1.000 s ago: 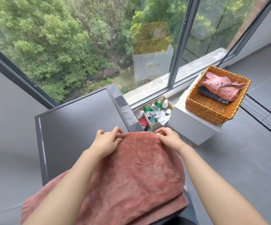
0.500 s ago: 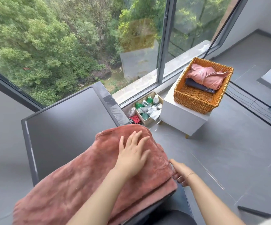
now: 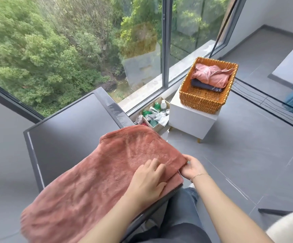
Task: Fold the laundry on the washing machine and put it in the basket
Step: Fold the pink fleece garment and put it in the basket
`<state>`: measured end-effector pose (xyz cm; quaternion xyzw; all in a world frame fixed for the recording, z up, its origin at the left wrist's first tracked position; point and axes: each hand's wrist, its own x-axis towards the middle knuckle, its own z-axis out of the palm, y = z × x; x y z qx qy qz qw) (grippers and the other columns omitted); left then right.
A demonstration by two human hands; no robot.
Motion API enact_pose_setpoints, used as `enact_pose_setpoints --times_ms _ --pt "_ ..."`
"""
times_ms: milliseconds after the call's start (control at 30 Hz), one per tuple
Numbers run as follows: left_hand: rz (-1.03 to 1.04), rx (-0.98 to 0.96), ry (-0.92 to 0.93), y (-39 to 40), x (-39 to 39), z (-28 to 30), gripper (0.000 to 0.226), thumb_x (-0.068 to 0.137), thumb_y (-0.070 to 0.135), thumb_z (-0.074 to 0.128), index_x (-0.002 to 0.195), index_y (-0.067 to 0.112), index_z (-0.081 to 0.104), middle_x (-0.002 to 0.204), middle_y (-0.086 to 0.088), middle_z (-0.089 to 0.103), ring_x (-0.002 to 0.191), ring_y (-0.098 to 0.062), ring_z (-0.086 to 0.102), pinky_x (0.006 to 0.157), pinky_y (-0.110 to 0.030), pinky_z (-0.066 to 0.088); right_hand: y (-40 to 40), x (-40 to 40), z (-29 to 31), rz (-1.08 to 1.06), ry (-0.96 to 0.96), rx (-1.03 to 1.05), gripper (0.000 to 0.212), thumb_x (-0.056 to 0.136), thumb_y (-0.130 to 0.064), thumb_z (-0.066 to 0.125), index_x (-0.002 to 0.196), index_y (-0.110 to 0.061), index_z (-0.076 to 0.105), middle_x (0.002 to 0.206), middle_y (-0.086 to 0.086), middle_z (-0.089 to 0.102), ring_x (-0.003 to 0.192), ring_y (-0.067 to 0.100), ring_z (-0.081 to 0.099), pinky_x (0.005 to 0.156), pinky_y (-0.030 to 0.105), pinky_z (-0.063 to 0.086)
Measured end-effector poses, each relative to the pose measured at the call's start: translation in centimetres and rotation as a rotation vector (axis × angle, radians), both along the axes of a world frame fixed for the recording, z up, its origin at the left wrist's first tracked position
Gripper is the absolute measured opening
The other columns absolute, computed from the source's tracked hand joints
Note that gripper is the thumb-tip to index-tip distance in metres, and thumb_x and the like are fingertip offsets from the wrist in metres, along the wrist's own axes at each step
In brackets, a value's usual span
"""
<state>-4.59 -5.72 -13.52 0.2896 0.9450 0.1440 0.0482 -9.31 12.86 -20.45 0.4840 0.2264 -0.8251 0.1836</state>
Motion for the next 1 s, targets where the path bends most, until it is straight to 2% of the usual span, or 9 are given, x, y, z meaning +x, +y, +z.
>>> enact_pose_setpoints --times_ms 167,333,467,600,700,800,867,967,1000 --pt "0.019 0.067 0.11 0.0 -0.7 1.3 0.018 0.072 0.018 0.046 0.055 0.012 0.048 0.057 0.0 0.047 0.044 -0.021 0.049 0.037 -0.028 0.041 -0.2 0.0 1.5 0.048 0.121 0.27 0.013 0.095 -0.005 0.053 0.083 -0.006 0.059 0.055 0.006 0.067 0.045 0.014 0.064 0.039 0.024 0.051" --pt "-0.025 0.222 -0.093 -1.1 -0.1 3.1 0.023 0.081 0.022 0.047 0.064 0.01 0.057 0.063 0.003 0.051 0.054 -0.016 0.046 0.053 -0.027 0.042 0.2 0.8 2.7 0.042 0.19 0.573 0.015 0.083 -0.012 0.073 0.086 -0.007 0.059 0.076 0.009 0.064 0.067 0.023 0.062 0.045 0.021 0.05" --pt "0.028 0.123 -0.297 -1.5 0.4 1.4 0.023 0.092 0.028 0.044 0.08 0.015 0.06 0.084 0.007 0.054 0.077 -0.011 0.051 0.073 -0.032 0.045 -0.1 3.5 -0.7 0.088 -0.016 0.485 0.04 0.079 -0.029 0.077 0.102 -0.001 0.059 0.098 0.017 0.066 0.074 0.026 0.064 0.055 0.029 0.052" --pt "0.164 0.189 -0.131 -2.0 -1.5 0.6 0.016 0.096 0.031 0.05 0.099 0.022 0.063 0.1 0.01 0.056 0.092 -0.012 0.051 0.082 -0.031 0.042 0.8 4.2 -2.1 0.061 -0.065 0.201 0.039 0.095 -0.033 0.049 0.105 0.004 0.057 0.091 0.021 0.069 0.069 0.027 0.067 0.057 0.031 0.055" --pt "0.289 0.142 -0.011 -1.2 -5.2 1.5 0.019 0.094 0.025 0.053 0.109 0.022 0.064 0.113 0.006 0.058 0.105 -0.016 0.05 0.088 -0.034 0.035 1.7 4.1 -2.4 -0.005 -0.14 0.063 0.025 0.093 -0.009 0.036 0.08 0.004 0.053 0.051 0.016 0.062 0.039 0.022 0.062 0.036 0.025 0.049" --pt "0.371 -0.028 -0.042 0.2 -10.1 1.6 0.03 0.096 0.033 0.044 0.119 0.022 0.061 0.124 0.002 0.057 0.117 -0.02 0.046 0.097 -0.038 0.03 1.2 4.0 -2.3 0.055 -0.087 0.051 0.02 0.062 0.019 0.061 0.078 0.007 0.056 0.051 0.017 0.061 0.039 0.022 0.061 0.045 0.025 0.053" --pt "0.394 -0.228 -0.151 0.9 -12.8 1.1 0.039 0.097 0.043 0.038 0.121 0.023 0.061 0.127 -0.001 0.055 0.121 -0.023 0.043 0.101 -0.042 0.028 0.8 3.6 -2.3 0.028 -0.063 0.015 0.011 0.084 0.012 0.057 0.075 0.007 0.062 0.055 0.019 0.064 0.042 0.025 0.064 0.058 0.026 0.055" --pt "0.36 -0.46 -0.228 1.9 -15.3 0.1 0.046 0.094 0.055 0.039 0.108 0.023 0.068 0.12 -0.003 0.057 0.119 -0.025 0.04 0.098 -0.044 0.029 0.3 2.6 -2.6 -0.052 -0.1 0.022 0.03 0.103 -0.01 0.035 0.086 -0.001 0.059 0.062 0.017 0.068 0.049 0.024 0.067 0.044 0.025 0.051" --pt "0.342 -0.495 -0.228 2.2 -15.7 -0.1 0.044 0.092 0.057 0.042 0.101 0.023 0.07 0.115 -0.002 0.058 0.116 -0.025 0.041 0.096 -0.043 0.029 0.0 2.4 -2.6 -0.057 -0.097 0.031 0.028 0.103 -0.011 0.034 0.09 -0.002 0.057 0.078 0.017 0.07 0.065 0.025 0.069 0.057 0.025 0.053"
